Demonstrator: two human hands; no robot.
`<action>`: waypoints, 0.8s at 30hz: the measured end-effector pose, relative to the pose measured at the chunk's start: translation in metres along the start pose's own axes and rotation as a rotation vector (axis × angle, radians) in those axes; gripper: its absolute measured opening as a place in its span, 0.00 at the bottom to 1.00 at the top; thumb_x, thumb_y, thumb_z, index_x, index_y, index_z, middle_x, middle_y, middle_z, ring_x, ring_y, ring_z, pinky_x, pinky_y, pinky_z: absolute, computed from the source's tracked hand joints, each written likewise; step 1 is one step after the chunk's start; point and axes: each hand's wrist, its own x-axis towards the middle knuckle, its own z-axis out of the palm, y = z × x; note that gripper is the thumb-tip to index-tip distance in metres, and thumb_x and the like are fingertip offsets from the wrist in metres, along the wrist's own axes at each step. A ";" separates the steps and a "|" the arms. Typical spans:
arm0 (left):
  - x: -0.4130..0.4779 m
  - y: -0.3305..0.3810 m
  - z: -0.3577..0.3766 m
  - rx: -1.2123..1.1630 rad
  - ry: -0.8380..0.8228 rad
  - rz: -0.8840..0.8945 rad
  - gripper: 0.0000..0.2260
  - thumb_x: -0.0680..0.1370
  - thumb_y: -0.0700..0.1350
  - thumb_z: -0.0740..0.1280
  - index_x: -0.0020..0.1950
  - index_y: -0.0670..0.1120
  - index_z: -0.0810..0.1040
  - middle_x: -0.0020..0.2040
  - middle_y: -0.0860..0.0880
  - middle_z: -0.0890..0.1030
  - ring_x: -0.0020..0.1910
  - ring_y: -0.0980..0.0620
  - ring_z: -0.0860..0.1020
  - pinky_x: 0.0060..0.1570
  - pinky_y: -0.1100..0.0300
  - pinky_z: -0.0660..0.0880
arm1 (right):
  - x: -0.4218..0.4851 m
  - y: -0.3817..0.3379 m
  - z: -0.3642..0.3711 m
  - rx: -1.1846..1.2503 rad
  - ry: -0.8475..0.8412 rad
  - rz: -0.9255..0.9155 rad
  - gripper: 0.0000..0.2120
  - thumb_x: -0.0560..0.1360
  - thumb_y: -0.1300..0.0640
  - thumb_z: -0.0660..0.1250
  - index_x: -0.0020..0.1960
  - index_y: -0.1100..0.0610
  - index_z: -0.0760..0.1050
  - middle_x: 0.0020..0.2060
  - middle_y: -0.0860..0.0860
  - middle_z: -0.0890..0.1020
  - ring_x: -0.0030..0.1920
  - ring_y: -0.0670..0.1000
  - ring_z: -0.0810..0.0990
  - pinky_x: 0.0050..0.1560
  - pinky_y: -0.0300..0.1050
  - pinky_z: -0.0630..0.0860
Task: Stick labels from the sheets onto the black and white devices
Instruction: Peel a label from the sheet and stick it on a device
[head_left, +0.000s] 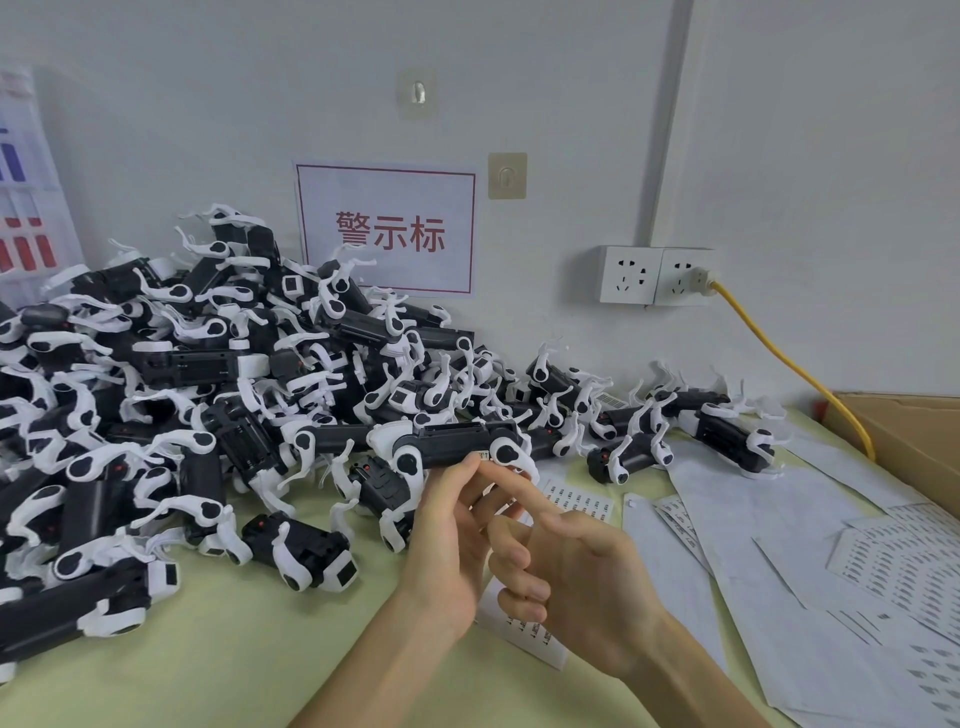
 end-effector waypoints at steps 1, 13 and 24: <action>0.000 0.000 0.000 0.000 0.011 0.006 0.24 0.73 0.56 0.69 0.61 0.40 0.77 0.52 0.43 0.82 0.55 0.46 0.82 0.67 0.49 0.73 | 0.000 0.000 0.000 0.014 -0.005 -0.004 0.31 0.74 0.53 0.64 0.77 0.53 0.68 0.37 0.52 0.68 0.32 0.50 0.59 0.33 0.43 0.62; 0.001 -0.002 -0.004 -0.044 0.042 -0.015 0.18 0.71 0.59 0.70 0.47 0.44 0.83 0.50 0.45 0.84 0.55 0.47 0.83 0.63 0.50 0.73 | 0.000 0.003 0.003 0.019 0.032 0.003 0.31 0.73 0.53 0.64 0.77 0.51 0.69 0.37 0.52 0.67 0.33 0.50 0.57 0.33 0.43 0.60; 0.000 -0.002 -0.002 -0.014 0.033 -0.010 0.23 0.73 0.56 0.72 0.59 0.40 0.78 0.55 0.43 0.84 0.61 0.45 0.82 0.72 0.45 0.70 | -0.001 0.002 0.001 0.010 0.040 0.005 0.31 0.73 0.53 0.65 0.76 0.51 0.70 0.37 0.52 0.67 0.33 0.50 0.59 0.33 0.43 0.60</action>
